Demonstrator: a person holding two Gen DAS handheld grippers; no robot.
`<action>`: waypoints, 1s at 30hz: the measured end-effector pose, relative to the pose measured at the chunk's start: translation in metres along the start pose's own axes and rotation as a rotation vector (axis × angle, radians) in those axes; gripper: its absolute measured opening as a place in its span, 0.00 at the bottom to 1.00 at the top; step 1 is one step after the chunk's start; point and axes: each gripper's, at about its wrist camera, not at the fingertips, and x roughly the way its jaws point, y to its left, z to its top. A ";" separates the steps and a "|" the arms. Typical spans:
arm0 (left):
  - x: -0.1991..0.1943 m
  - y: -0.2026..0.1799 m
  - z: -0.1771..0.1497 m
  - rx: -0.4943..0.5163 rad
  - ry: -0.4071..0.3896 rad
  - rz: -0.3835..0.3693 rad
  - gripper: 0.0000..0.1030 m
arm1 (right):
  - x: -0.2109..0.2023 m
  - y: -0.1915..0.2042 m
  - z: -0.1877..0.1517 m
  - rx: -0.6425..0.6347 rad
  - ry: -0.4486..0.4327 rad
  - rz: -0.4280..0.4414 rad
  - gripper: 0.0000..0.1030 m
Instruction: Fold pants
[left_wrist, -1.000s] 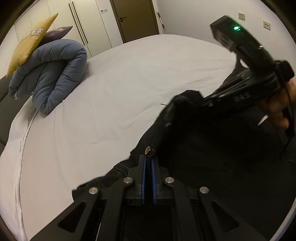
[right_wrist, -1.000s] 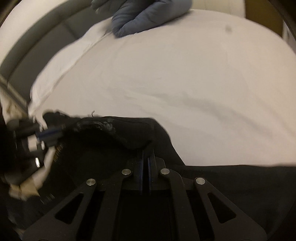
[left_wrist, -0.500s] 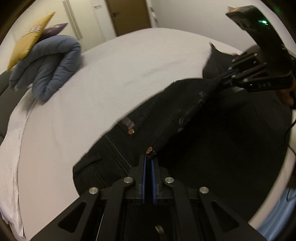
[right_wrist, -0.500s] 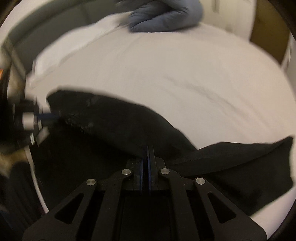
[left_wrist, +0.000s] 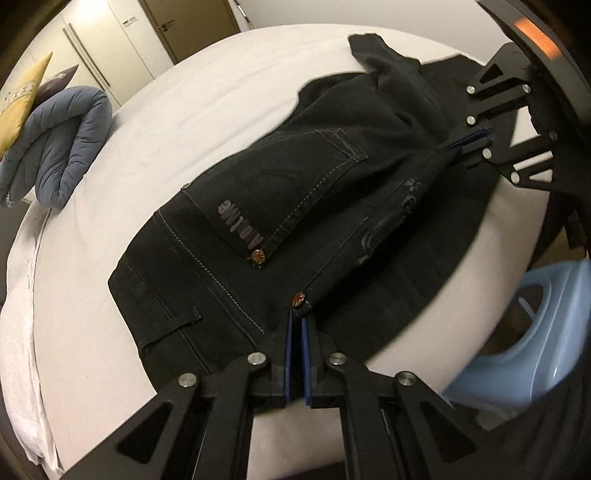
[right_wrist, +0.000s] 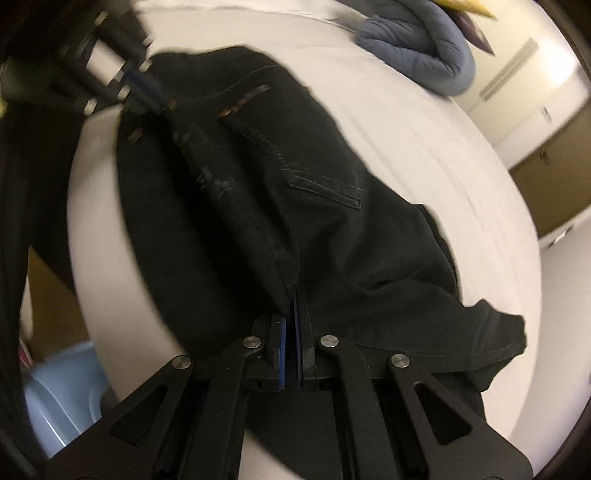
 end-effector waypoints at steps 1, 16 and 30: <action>-0.001 -0.002 -0.003 0.007 0.004 0.005 0.04 | 0.003 0.009 0.002 -0.024 0.005 -0.016 0.02; 0.002 -0.002 -0.028 0.037 0.040 0.010 0.03 | -0.020 0.067 -0.027 -0.108 0.018 -0.091 0.02; -0.056 0.042 -0.017 -0.178 -0.002 0.017 0.68 | -0.007 0.075 -0.028 -0.037 0.027 -0.124 0.06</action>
